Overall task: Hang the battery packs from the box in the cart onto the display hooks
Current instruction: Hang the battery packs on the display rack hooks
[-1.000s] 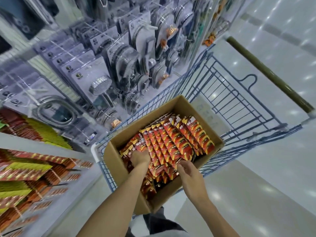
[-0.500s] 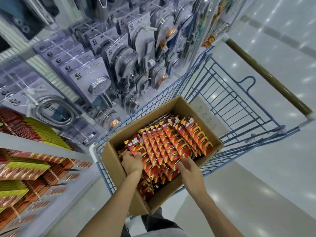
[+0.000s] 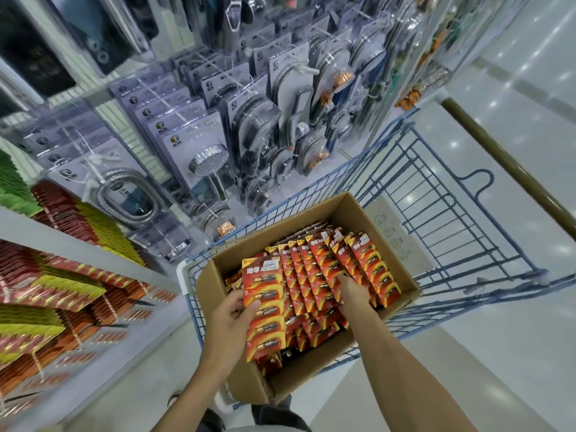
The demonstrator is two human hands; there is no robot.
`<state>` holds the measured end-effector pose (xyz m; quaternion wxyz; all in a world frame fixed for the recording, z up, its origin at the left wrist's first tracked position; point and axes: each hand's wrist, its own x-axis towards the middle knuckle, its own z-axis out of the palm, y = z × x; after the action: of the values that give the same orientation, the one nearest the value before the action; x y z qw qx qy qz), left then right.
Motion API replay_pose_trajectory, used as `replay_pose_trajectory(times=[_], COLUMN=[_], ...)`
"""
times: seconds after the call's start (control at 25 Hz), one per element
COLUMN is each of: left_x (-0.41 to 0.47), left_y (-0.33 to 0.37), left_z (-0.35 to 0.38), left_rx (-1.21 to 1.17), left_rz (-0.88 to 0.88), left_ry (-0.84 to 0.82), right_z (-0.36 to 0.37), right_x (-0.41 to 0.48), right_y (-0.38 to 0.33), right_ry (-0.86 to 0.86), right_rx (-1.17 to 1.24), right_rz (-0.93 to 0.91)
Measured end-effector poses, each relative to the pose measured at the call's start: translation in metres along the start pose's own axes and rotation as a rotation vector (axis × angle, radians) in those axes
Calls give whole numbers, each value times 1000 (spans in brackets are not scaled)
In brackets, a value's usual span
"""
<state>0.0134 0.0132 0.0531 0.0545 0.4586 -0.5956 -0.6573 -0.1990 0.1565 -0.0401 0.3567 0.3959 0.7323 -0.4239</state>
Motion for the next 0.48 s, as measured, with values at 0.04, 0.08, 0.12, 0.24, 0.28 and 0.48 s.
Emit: replay_pose_trajectory(times=[0.04, 0.08, 0.12, 0.24, 0.28, 0.48], left_x=[-1, -2, -2, -3, -4, -5], left_y=[2, 2, 1, -2, -2, -2], left_z=[-4, -9, -12, -18, -19, -26], left_rx=[-11, -11, -19, -78, -99, -232], left_rz=[-6, -12, -18, -37, -44, -99], left_ry=[-1, -5, -8, 4, 5, 6], right_z=[2, 2, 3, 2, 1, -6], right_x=[2, 0, -3, -25, -30, -50], right_y=[-1, -2, -2, 0, 1, 26], right_ry=[43, 86, 118, 106, 99, -136], right_rx=[2, 7, 24, 176, 207, 306], right_rz=[-1, -2, -2, 3, 3, 29])
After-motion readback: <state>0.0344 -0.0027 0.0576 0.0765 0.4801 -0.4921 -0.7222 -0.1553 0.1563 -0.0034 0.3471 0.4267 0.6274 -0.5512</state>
